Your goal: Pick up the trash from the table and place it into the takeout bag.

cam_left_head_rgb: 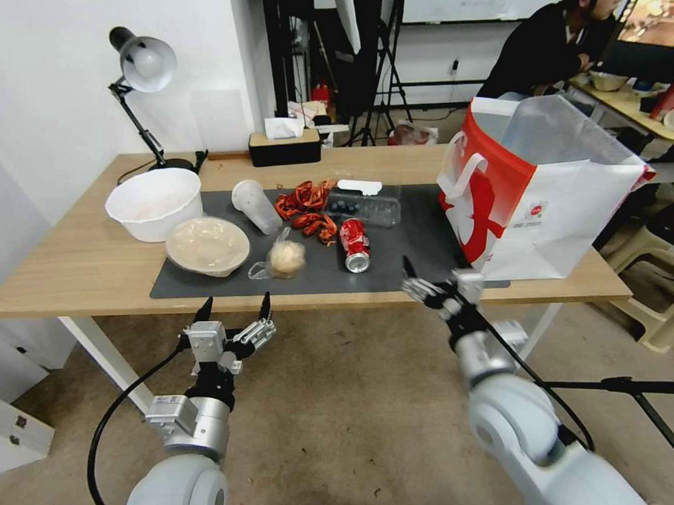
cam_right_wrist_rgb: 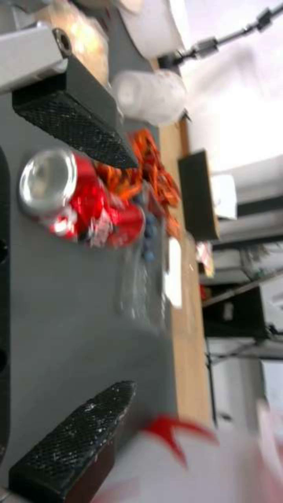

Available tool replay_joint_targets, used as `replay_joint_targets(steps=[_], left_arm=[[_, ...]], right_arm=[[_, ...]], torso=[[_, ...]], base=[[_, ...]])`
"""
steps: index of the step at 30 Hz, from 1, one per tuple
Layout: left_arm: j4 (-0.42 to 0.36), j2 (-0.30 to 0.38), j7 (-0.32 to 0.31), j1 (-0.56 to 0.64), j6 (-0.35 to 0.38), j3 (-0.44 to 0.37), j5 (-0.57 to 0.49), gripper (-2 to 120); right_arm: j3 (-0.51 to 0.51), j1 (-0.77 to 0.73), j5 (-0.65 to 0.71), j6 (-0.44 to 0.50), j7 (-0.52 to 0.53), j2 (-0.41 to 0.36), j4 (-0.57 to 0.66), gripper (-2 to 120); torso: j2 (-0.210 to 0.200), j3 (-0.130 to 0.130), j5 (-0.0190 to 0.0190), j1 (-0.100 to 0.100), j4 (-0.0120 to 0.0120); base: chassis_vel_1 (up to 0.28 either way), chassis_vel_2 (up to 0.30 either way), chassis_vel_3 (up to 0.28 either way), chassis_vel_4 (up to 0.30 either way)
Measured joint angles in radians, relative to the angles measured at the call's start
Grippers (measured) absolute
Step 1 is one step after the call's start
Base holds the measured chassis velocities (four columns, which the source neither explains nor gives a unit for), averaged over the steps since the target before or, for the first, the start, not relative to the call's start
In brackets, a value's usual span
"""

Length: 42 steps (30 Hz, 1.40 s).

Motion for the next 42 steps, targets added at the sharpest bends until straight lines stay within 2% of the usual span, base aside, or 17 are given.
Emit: replay_joint_targets(steps=[4,6,8,13,26,31,35,37,39,42], left_arm=[[-0.002,-0.003,-0.001,0.005,-0.003,-0.006,0.001,100],[-0.002,-0.003,-0.001,0.005,-0.003,-0.006,0.001,100],[-0.003,-0.003,-0.005,0.007,-0.007,-0.011,0.001,100],[-0.001,-0.005,-0.009,0.009,-0.012,-0.013,0.002,100],[0.006,-0.004,-0.015,0.002,-0.015,-0.019,0.0,100],[0.01,-0.002,-0.017,0.002,-0.021,-0.022,0.0,100],[0.015,-0.001,-0.02,0.001,-0.024,-0.022,-0.001,100],[0.016,-0.001,-0.02,0.001,-0.025,-0.021,-0.001,100],[0.017,-0.002,-0.02,0.0,-0.026,-0.019,0.0,100],[0.018,-0.002,-0.021,0.0,-0.027,-0.018,0.0,100]], right_arm=[[-0.069,0.079,0.035,-0.057,0.034,0.01,-0.037,100],[-0.069,0.079,0.035,-0.057,0.034,0.01,-0.037,100],[-0.125,0.135,0.059,-0.142,0.082,0.026,-0.062,100],[-0.194,0.225,0.089,-0.217,0.133,0.051,-0.128,100],[-0.248,0.317,0.151,-0.289,0.187,0.114,-0.228,98],[-0.26,0.316,0.15,-0.292,0.191,0.123,-0.236,86],[-0.261,0.31,0.147,-0.298,0.197,0.125,-0.237,68],[-0.26,0.309,0.148,-0.3,0.199,0.125,-0.237,65],[-0.258,0.304,0.149,-0.302,0.2,0.123,-0.233,54],[-0.254,0.299,0.149,-0.302,0.2,0.12,-0.228,50]], torso=[[0.0,0.0,-0.0002,0.0,-0.0001],[0.0,0.0,-0.0002,0.0,-0.0001],[0.0,0.0,-0.0002,0.0,-0.0004],[0.0,0.0,-0.0001,0.0,-0.0003],[0.0,0.0,-0.0001,0.0,-0.0002],[0.0,0.0,-0.0001,0.0,-0.0003],[0.0,0.0,-0.0001,0.0,-0.0003],[0.0,0.0,-0.0001,0.0,-0.0003],[0.0,0.0,-0.0001,0.0,-0.0003],[0.0,0.0,0.0,0.0,-0.0003]], base=[[0.0,0.0,0.0,0.0],[0.0,0.0,0.0,0.0],[0.0,0.0,0.0,0.0],[0.0,0.0,0.0,0.0],[0.0,0.0,0.0,0.0],[0.0,0.0,0.0,0.0],[0.0,0.0,0.0,0.0],[0.0,0.0,0.0,0.0],[0.0,0.0,0.0,0.0],[0.0,0.0,0.0,0.0]])
